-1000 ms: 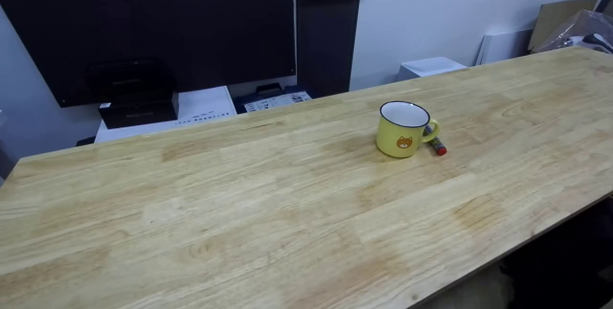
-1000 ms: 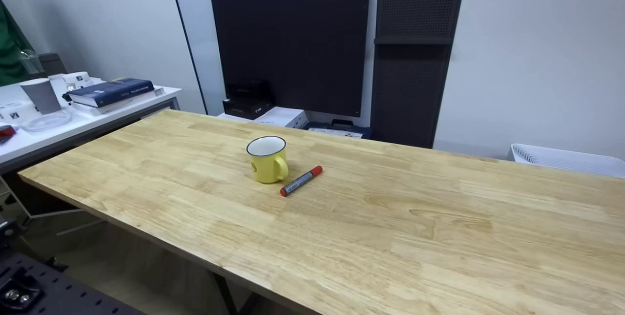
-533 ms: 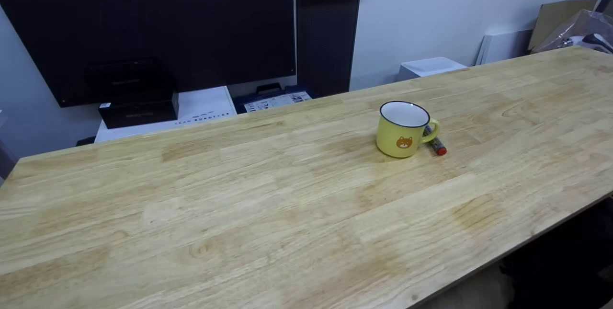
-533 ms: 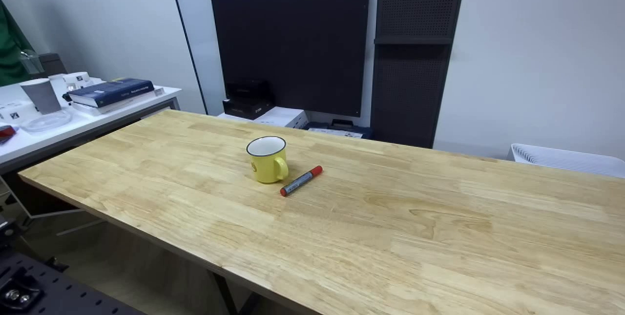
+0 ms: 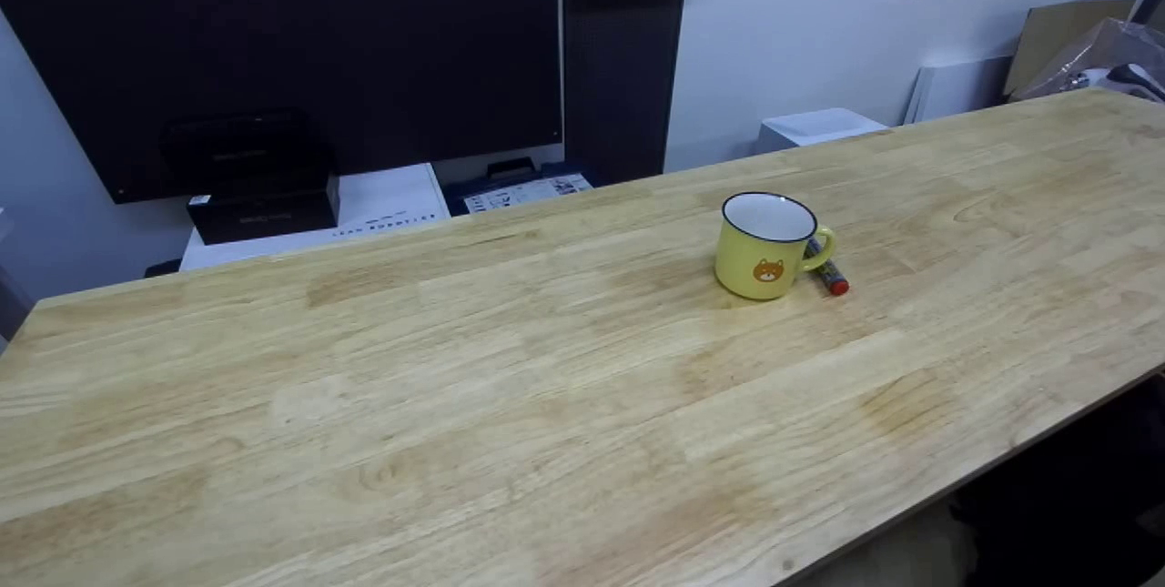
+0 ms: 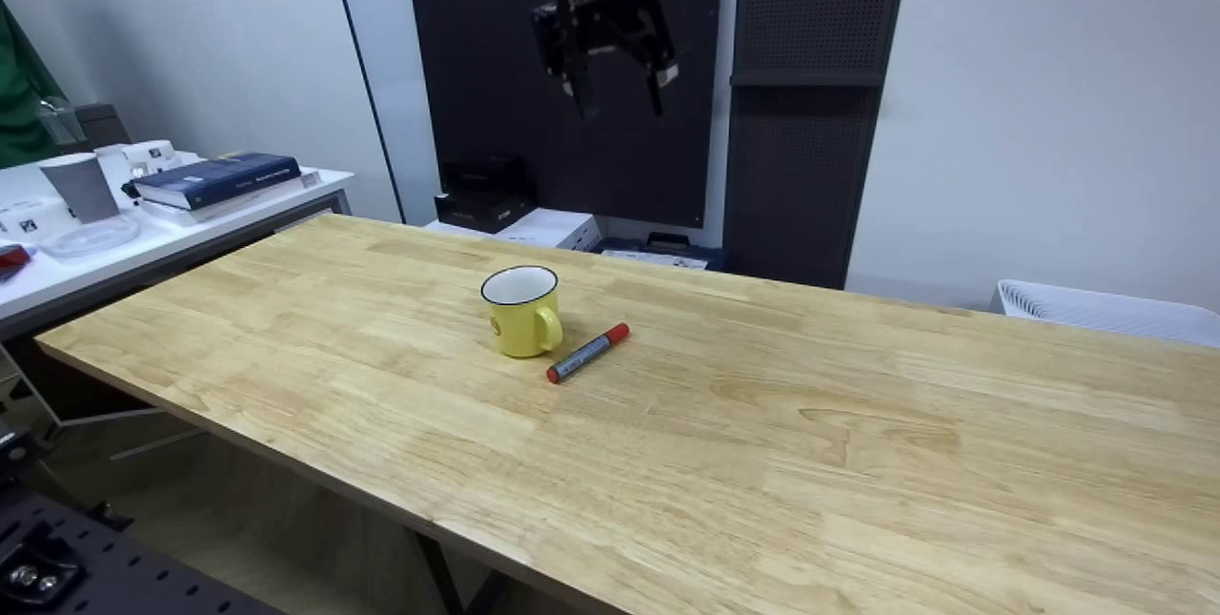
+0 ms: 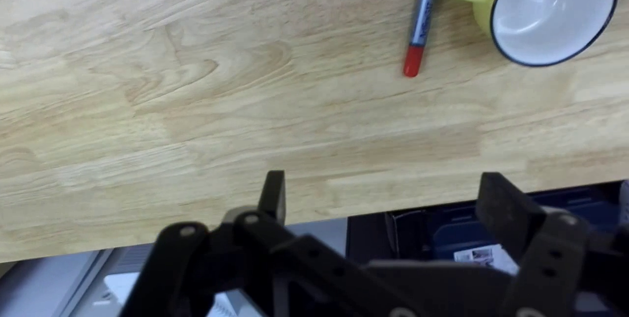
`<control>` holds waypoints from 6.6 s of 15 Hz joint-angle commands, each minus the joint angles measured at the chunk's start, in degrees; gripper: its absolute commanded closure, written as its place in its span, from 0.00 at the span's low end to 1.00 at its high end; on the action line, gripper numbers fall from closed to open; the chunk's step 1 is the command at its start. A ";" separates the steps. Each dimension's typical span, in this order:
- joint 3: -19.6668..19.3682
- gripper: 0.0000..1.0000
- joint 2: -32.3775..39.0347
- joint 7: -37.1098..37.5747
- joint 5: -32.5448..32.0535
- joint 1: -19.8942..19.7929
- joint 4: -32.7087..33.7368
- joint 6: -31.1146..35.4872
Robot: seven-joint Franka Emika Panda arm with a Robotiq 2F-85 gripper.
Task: Put the marker in the mug
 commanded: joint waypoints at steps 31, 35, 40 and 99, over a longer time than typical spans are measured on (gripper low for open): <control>-1.08 0.00 24.27 -5.03 23.32 2.46 7.03 8.67; -0.85 0.00 28.12 -4.84 24.40 1.79 9.21 9.44; 0.77 0.00 33.90 -6.17 27.47 -0.77 13.98 8.84; -53.29 0.95 32.63 18.21 4.65 65.43 -7.33 55.29</control>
